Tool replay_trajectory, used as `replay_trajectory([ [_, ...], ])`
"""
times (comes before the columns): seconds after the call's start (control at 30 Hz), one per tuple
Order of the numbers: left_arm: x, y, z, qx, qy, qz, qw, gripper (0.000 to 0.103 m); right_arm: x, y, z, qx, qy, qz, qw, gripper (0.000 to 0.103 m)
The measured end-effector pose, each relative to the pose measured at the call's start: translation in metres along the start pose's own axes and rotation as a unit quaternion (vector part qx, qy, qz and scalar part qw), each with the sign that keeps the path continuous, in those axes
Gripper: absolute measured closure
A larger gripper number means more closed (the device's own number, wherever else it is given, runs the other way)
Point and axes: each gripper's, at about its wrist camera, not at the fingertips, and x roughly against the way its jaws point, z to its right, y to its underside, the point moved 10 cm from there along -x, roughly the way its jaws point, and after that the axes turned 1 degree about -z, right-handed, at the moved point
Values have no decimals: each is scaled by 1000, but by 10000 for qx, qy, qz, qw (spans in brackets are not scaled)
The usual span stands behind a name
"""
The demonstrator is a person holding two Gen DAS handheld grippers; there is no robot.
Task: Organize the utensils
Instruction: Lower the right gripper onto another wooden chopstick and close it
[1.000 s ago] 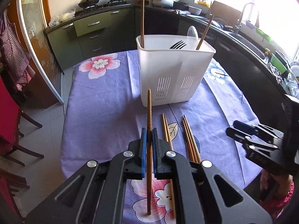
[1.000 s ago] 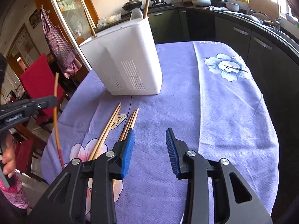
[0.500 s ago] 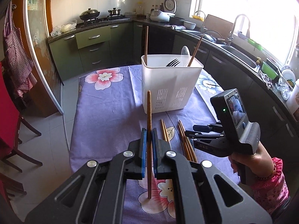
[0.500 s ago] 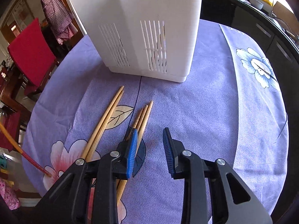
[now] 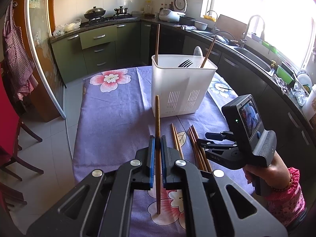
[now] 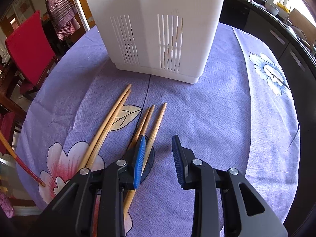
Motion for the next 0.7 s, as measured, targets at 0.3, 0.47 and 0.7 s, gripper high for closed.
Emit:
replay_trajectory([
  [0.3,-1,1,-1,10,10,-28,10000,97,-6,-6,-6,167,180,-26,9997,84],
  [0.47,-2,1,-1,14,10,-28,10000,97,-3,-7,-4,-15,58,111,9999,96],
  [0.7,2,0,0,-6,-8,26,10000,97,40,-17,4,-256,-175,672,9973,96],
])
